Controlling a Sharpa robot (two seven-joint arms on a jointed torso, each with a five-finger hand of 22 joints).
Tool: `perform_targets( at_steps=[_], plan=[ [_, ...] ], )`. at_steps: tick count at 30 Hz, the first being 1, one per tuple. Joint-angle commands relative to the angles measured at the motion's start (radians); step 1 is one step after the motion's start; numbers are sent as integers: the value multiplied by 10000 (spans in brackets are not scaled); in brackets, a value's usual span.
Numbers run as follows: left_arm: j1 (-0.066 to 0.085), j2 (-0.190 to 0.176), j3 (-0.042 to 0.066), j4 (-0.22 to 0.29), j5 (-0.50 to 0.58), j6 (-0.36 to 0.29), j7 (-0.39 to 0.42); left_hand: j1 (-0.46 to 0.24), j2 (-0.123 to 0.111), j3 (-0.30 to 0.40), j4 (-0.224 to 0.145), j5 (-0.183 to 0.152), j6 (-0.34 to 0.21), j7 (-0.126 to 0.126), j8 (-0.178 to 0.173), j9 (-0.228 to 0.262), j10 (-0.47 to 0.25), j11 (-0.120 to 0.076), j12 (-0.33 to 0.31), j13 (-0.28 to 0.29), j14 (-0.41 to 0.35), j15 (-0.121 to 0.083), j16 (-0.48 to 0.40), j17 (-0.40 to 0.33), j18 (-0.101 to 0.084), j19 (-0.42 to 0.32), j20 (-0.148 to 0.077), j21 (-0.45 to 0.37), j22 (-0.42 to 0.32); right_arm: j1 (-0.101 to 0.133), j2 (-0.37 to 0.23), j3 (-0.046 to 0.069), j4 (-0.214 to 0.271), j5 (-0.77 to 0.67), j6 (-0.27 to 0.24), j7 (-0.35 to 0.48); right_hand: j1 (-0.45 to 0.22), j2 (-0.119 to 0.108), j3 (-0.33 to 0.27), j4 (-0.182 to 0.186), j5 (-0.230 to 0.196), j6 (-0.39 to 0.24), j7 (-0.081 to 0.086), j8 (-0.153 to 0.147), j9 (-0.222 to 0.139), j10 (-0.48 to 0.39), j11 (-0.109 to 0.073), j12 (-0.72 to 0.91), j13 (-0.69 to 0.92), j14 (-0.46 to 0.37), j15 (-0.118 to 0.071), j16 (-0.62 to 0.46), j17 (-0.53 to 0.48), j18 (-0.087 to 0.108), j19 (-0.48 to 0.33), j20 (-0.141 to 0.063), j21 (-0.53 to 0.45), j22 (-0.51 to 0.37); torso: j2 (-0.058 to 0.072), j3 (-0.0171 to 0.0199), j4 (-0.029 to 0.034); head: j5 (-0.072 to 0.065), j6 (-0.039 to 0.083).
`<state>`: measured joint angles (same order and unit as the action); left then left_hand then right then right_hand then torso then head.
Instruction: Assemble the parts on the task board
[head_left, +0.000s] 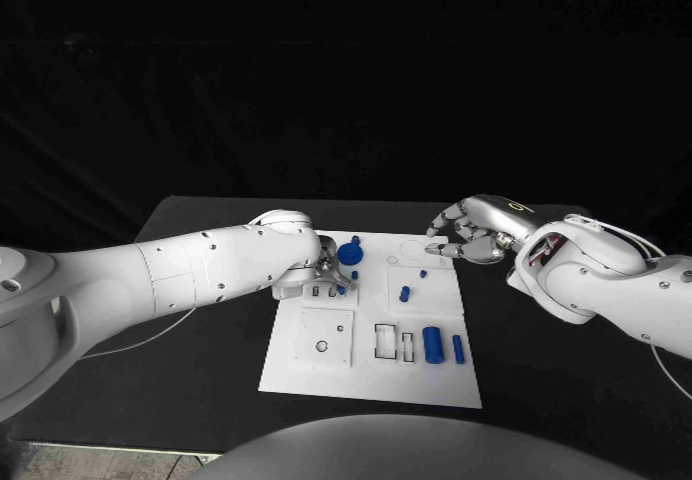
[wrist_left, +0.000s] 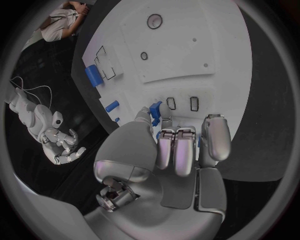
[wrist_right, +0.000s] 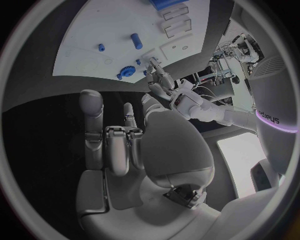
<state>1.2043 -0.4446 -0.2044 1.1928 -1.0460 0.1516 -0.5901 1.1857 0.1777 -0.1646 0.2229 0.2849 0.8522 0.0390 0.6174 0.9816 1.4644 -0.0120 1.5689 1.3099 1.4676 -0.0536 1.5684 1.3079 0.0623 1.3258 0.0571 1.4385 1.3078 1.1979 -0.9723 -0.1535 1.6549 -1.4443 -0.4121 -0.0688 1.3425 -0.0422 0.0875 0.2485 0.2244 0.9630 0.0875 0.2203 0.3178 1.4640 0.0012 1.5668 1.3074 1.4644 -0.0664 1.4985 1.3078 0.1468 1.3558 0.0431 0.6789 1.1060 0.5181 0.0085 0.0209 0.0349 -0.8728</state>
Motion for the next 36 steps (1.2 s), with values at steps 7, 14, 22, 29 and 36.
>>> perform_targets(
  at_steps=[7, 14, 22, 29, 36],
  plan=[
    [-41, 34, 6, -65, 131, 145, 256, 408, -115, 535, -255, 1094, 132, -29, -313, 197, 1064, -66, 19, 2609, 1032, -51, 24, 2629, 45, -87, -4, -69, 284, -19, -17, 2, -18, 73, -16, 60, 51, 163, 50, -98, 85, 136, -13, 75, 19, 1068, 65, 40, 2634, 849, 67, -58, 1696, 50, -67, 38, -73, 6, -5, 4, 6, -34, 2],
    [-51, -80, 6, -33, 163, 1, 380, 826, -438, 1479, -538, 1914, 227, -91, -604, 395, 1064, -136, 19, 2609, 1032, -101, 24, 2629, 45, -65, -65, -97, 339, -22, -21, 2, -31, 103, 12, 43, 69, 176, 60, -111, 97, 144, -11, 74, 20, 1068, 67, 40, 2634, 845, 69, -70, 1682, 53, -72, 41, -91, 1, -11, 0, 6, -38, 2],
    [-54, -405, 5, 205, 182, -130, 266, 285, -1444, 3754, -428, 1933, 490, -57, -1126, 894, 1064, -115, 19, 2609, 1032, -85, 24, 2629, 41, -33, -56, -180, 449, -23, -36, 1, -53, 131, 70, 2, 94, 202, 77, -126, 108, 148, -9, 68, 20, 1068, 70, 40, 2634, 840, 72, -88, 1661, 61, -86, 44, -140, -18, -14, -1, 23, -46, 2],
    [-54, -628, 3, 359, 184, -221, 222, 68, -1626, 4190, -435, 1877, 522, -40, -1231, 1036, 1064, -106, 19, 2609, 1032, -74, 24, 2629, 47, -39, -55, -211, 465, -26, -22, -1, -91, 146, 120, -19, 111, 235, 94, -134, 116, 150, -5, 63, 19, 1068, 73, 40, 2634, 834, 75, -107, 1638, 67, -99, 48, -183, -33, -13, -5, 19, 12, 2],
    [-55, -738, 1, 421, 185, -250, 208, -37, -1677, 4353, -426, 1786, 526, -28, -1289, 1090, 1064, -96, 19, 2609, 1032, -67, 24, 2629, 50, -51, -49, -230, 466, -33, -4, -4, -125, 163, 155, -27, 115, 245, 99, -135, 118, 151, -4, 60, 19, 1068, 74, 40, 2634, 829, 76, -123, 1620, 73, -108, 49, -217, -49, -16, -4, 6, 67, 2]
  ],
)
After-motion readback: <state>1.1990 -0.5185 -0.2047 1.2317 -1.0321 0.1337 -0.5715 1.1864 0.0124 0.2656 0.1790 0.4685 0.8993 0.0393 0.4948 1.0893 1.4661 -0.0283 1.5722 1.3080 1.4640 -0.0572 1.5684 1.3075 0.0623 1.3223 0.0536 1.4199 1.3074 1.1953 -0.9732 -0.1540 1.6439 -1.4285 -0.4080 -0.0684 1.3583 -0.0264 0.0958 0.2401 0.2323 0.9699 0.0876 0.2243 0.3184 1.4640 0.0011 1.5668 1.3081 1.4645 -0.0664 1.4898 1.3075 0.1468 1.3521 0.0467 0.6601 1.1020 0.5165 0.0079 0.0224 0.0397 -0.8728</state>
